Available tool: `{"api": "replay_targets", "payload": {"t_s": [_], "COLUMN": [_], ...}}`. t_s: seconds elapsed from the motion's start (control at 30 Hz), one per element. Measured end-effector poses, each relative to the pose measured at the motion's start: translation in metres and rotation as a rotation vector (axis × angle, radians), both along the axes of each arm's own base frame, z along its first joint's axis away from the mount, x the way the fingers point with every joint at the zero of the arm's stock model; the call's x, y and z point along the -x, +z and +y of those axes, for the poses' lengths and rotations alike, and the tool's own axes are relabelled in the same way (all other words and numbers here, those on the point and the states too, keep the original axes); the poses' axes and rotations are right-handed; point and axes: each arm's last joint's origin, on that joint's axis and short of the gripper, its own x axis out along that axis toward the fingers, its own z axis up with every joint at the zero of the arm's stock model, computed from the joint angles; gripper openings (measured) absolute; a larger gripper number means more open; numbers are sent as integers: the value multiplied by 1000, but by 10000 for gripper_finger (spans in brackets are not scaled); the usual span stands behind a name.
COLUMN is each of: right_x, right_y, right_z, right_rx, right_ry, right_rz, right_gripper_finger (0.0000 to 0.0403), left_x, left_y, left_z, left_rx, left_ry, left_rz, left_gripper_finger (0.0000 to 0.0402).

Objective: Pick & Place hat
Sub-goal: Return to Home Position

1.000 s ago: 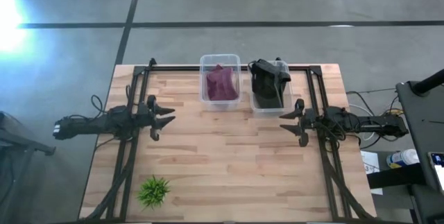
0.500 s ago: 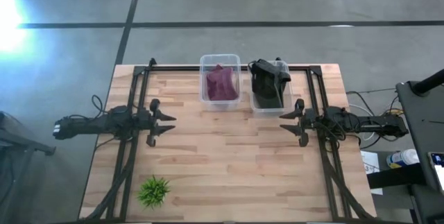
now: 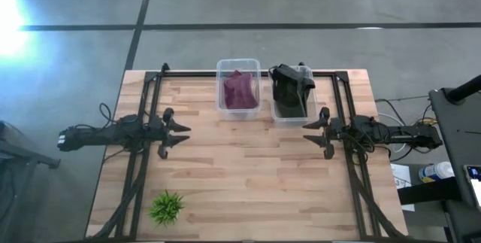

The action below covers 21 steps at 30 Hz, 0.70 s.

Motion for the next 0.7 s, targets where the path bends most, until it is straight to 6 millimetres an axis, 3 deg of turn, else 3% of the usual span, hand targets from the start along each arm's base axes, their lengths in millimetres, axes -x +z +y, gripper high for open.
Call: {"api": "replay_targets", "payload": {"t_s": [0.7], "right_x": [0], "right_y": [0], "right_z": [0], "right_rx": [0], "right_ry": [1], "right_rz": [0], "right_gripper_finger": [176], "left_x": [0], "left_y": [0], "left_z": [0], "left_rx": [0], "left_ry": [-1], "left_rz": [-2], "left_gripper_finger": [135]}}
